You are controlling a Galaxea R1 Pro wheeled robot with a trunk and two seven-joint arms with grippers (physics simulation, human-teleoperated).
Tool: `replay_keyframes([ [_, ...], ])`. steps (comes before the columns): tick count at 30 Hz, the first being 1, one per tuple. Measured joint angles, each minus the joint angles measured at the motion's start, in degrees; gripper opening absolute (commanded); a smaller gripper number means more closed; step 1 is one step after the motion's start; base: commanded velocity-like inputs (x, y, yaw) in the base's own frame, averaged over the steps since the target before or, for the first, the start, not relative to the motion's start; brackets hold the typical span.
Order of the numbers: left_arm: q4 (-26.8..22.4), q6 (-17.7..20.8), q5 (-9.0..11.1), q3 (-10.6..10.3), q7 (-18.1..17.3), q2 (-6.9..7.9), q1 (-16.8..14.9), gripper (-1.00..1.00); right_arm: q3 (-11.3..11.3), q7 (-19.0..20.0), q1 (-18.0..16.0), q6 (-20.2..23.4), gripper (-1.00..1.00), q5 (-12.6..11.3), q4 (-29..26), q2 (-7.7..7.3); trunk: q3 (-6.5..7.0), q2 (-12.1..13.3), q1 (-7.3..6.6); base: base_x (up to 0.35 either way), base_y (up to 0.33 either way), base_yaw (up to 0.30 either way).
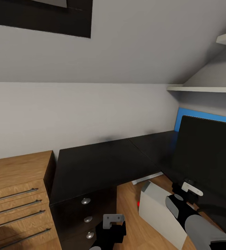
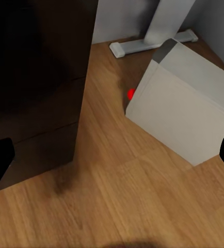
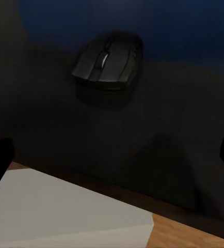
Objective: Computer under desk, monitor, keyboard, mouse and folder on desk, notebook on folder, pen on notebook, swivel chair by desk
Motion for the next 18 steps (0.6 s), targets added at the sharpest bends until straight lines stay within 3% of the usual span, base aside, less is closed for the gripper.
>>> replay_keyframes([
  [6, -0.02, 0.01, 0.0, -0.01, 0.0, 0.0, 0.0, 1.0, 0.0, 0.58, 0.0, -0.76, 1.0, -0.07, -0.34, 0.06, 0.0, 0.0, 0.0, 0.0, 0.0, 0.0],
  [11, -0.06, 0.0, 0.0, -0.01, 0.0, 0.06, 0.0, 1.0, 0.12, 2.45, 0.0, -5.25, 1.0, -0.11, -0.31, 0.24, 0.0, 0.0, 0.0, 0.0, 0.0, 0.0],
  [15, -0.03, -0.01, -0.02, -0.01, 0.0, 0.05, 0.0, 1.0, 0.12, 2.71, 0.0, -6.07, 1.0, -0.13, -0.31, 0.25, 0.0, 0.0, 0.0, 0.0, 0.0, 0.0],
  [18, 0.02, 0.0, -0.04, -0.01, 0.0, 0.01, 0.0, 1.0, 0.06, 2.81, 0.0, -6.41, 1.0, -0.15, -0.31, 0.22, -0.53, -1.19, 0.65, 0.0, 0.0, 0.0],
])
